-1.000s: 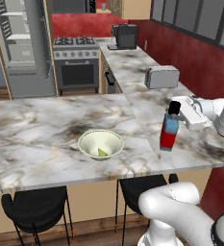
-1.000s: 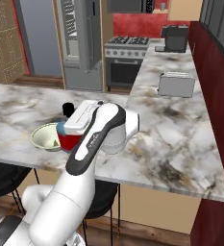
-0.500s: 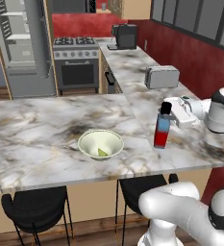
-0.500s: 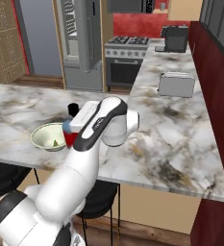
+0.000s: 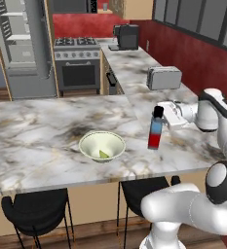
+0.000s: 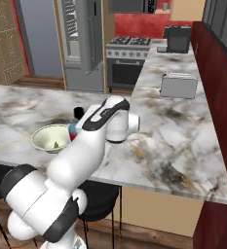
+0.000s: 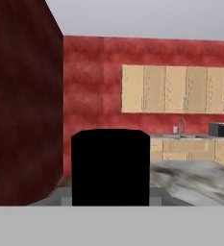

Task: There is a bowl on the dining counter. Grab a lemon wedge from the fridge and place it in the bowl. Then get the liquor bottle and glass cup from the cabinet and place them next to the bowl.

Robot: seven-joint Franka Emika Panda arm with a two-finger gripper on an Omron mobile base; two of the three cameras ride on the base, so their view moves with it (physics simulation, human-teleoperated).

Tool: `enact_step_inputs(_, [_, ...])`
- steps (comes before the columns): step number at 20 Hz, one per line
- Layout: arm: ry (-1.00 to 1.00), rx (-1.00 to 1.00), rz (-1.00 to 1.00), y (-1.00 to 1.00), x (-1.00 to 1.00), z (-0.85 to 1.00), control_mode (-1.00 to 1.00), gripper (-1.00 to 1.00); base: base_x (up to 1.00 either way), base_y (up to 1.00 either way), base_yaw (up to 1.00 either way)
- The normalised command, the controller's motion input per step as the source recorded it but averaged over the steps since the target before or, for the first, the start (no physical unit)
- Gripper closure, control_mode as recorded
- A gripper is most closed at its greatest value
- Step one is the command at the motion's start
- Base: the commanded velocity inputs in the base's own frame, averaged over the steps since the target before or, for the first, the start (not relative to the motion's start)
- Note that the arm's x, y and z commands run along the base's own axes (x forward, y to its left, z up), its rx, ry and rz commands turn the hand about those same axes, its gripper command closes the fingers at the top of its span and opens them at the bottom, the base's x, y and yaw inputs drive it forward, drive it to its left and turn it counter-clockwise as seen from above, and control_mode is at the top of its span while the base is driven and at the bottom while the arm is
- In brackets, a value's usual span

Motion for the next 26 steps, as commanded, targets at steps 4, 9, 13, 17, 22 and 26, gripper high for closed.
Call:
enact_step_inputs(4, [0.01, 0.0, 0.02, 0.1, 0.57, -0.4, -1.0, 1.0, 0.0, 0.0, 0.0])
enact_step_inputs(9, [0.01, 0.0, 0.03, 0.12, 0.54, -0.41, -1.0, 1.0, 0.0, 0.0, 0.0])
enact_step_inputs(13, [0.03, 0.0, 0.02, 0.12, 0.53, -0.37, -1.0, 1.0, 0.0, 0.0, 0.0])
enact_step_inputs(17, [0.05, 0.0, 0.02, 0.12, 0.5, -0.35, -1.0, 1.0, 0.0, 0.0, 0.0])
enact_step_inputs(22, [0.04, 0.0, 0.02, 0.11, 0.42, -0.35, -1.0, 1.0, 0.0, 0.0, 0.0])
enact_step_inputs(26, [0.0, 0.0, 0.03, 0.07, 0.22, -0.31, -1.0, 1.0, 0.0, 0.0, 0.0])
